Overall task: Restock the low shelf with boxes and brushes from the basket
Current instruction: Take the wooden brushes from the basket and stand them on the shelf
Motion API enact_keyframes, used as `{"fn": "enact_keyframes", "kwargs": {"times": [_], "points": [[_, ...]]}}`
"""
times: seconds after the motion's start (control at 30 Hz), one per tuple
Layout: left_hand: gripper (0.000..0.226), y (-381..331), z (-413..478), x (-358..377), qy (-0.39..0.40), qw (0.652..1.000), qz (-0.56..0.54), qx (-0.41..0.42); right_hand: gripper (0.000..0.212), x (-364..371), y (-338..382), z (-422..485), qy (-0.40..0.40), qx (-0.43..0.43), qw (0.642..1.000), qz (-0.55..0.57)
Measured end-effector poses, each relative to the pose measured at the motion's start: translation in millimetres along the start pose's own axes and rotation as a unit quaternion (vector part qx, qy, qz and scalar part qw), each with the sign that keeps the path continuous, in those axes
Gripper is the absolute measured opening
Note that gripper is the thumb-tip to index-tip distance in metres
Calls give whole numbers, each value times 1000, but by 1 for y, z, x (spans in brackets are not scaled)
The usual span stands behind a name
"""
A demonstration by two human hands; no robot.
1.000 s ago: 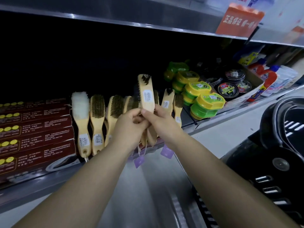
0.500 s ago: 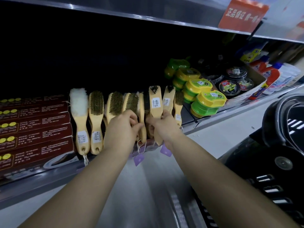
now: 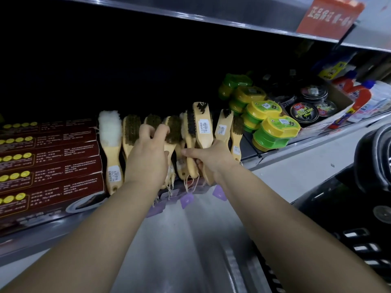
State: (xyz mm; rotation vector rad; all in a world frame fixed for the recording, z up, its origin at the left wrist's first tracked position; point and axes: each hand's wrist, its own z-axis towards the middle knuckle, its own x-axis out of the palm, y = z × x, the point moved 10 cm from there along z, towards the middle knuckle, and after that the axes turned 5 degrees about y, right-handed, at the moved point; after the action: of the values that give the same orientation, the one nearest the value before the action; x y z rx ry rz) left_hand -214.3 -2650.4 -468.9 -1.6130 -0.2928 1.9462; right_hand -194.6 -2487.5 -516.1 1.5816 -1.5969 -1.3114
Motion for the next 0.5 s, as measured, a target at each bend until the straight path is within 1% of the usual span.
{"fn": "enact_keyframes", "kwargs": {"times": [0.07,0.13,0.23,0.3,0.37,0.4,0.5], "points": [[48,-2,0,-2,-18,999,35,31,30,1,0,1,2,8,1000,-10],[53,-11,6,1,-11,994,75,80,32,2,0,2,-9,15,1000,1],[58,-31,18,15,54,973,132,181,24,4,1,4,-27,14,998,61],[59,-33,24,28,114,951,177,228,19,3,0,6,-35,19,997,65],[62,-25,28,37,159,935,212,238,17,1,-2,7,-34,28,998,44],[65,-20,29,38,167,932,221,234,17,0,-2,7,-29,30,999,32],[77,-12,31,33,145,938,234,209,17,-1,2,10,-10,19,1000,-4]]}}
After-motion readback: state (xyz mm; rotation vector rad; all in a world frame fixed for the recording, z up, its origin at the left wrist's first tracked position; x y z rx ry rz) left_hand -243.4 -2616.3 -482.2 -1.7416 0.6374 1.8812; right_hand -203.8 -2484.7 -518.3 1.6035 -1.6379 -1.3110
